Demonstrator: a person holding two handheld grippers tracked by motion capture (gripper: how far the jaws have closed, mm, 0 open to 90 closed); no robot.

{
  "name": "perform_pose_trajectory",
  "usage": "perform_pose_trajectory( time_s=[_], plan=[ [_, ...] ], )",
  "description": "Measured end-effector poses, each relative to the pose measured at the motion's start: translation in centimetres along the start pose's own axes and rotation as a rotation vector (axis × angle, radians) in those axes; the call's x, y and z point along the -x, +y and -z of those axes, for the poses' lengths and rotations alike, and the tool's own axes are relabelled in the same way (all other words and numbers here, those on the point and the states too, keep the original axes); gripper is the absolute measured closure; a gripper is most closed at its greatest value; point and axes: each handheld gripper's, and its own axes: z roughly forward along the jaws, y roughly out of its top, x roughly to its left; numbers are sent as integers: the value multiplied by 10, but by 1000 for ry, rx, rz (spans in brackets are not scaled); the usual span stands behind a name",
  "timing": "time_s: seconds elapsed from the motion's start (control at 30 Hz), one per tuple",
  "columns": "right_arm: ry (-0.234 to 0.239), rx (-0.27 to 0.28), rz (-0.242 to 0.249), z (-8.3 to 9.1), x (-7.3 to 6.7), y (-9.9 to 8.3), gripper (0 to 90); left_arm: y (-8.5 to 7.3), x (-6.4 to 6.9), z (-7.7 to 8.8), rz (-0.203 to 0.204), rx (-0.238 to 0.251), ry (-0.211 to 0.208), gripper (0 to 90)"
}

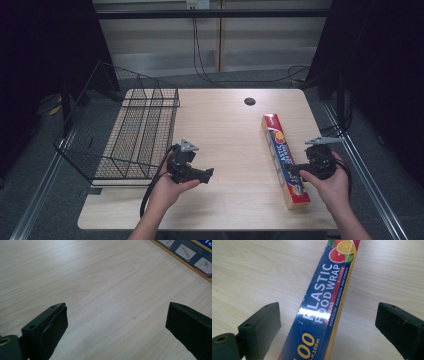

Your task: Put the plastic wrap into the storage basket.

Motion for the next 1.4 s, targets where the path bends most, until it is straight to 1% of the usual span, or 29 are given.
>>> perform_pose_trajectory(
  time_s=[0.03, 0.13, 0.17, 0.2, 0.27, 0.3, 0.33, 0.37, 0.4, 0.43, 0.47, 0.5, 0.57, 0.7, 0.77, 0.8, 0.83, 0.9, 0.93, 0.97, 1.07, 1.1, 1.17, 1.2, 1.23, 1.27, 1.3, 1.37, 1.4],
  plan=[
    [0, 0, 0, 0, 0, 0, 60, 0, 1, -1, 4, -1, -8, 40],
    [-1, -7, -16, -3, -4, 2, 61, -1, 2, -3, 6, 2, -4, 40],
    [-1, -7, -16, -3, -4, 2, 61, -1, 2, -2, 6, -10, -8, 40],
    [-5, -17, -20, -7, -6, 2, 65, -1, 2, -3, 11, 0, -3, 40],
    [-10, -28, -26, -9, -9, 2, 68, -2, 2, -5, 1, -2, -5, 40],
    [-10, -37, -18, -14, -13, 3, 76, -2, 2, -5, -3, -5, -4, 41],
    [-10, -37, -18, -14, -13, 3, 76, -2, 2, -5, -6, -14, -8, 41],
    [-23, -39, -18, -17, -17, 3, 77, -3, 3, -7, 3, -4, -7, 42],
    [-23, -39, -18, -17, -17, 3, 77, -3, 3, -7, 3, -4, -7, 42],
    [-40, -40, -11, -20, -19, 3, 80, -2, 3, -8, -9, -20, -13, 41],
    [-43, -42, -15, -22, -19, 3, 82, -2, 3, -8, -9, -20, -13, 41],
    [-43, -42, -15, -22, -19, 3, 82, -3, 3, -9, -22, -27, -11, 41],
    [-48, -57, -22, -27, -20, 3, 92, -3, 5, -11, 1, -19, -7, 42],
    [-63, -73, -50, -35, -19, 1, 96, -3, 5, -11, -6, -16, -5, 44],
    [-77, -76, -47, -39, -18, 1, 111, -3, 5, -11, -15, -26, -4, 44],
    [-77, -76, -47, -39, -18, 1, 111, -3, 6, -12, -9, -17, -6, 44],
    [-86, -85, -56, -42, -19, 0, 117, -4, 5, -13, -16, -33, -5, 44],
    [-85, -90, -60, -44, -18, 0, 117, -4, 4, -12, -24, -43, -3, 45],
    [-89, -94, -64, -46, -18, 1, 119, -4, 4, -13, -20, -36, -8, 45],
    [-89, -93, -80, -48, -20, 1, 144, -4, 4, -13, -22, -37, -1, 45],
    [-92, -94, -85, -49, -21, 3, 152, -5, 4, -14, -26, -36, -2, 46],
    [-108, -98, -80, -51, -24, 3, 171, -5, 4, -15, -19, -39, -6, 47],
    [-119, -102, -86, -52, -26, 3, 168, -6, 4, -16, -19, -38, -7, 47],
    [-128, -103, -89, -53, -27, 2, 168, -6, 5, -17, -3, -30, -8, 48],
    [-140, -109, -79, -55, -29, 1, 163, -6, 4, -17, -6, -32, -7, 48],
    [-153, -111, -82, -56, -32, 1, 168, -6, 5, -18, 6, -25, -8, 48],
    [-153, -111, -82, -56, -32, 1, 168, -6, 5, -18, 6, -25, -8, 49],
    [-174, -99, -83, -55, -33, 2, 206, -5, 5, -17, -7, -35, -4, 49],
    [-187, -95, -86, -55, -33, 2, 240, -6, 6, -18, -3, -37, 0, 49]
  ],
)
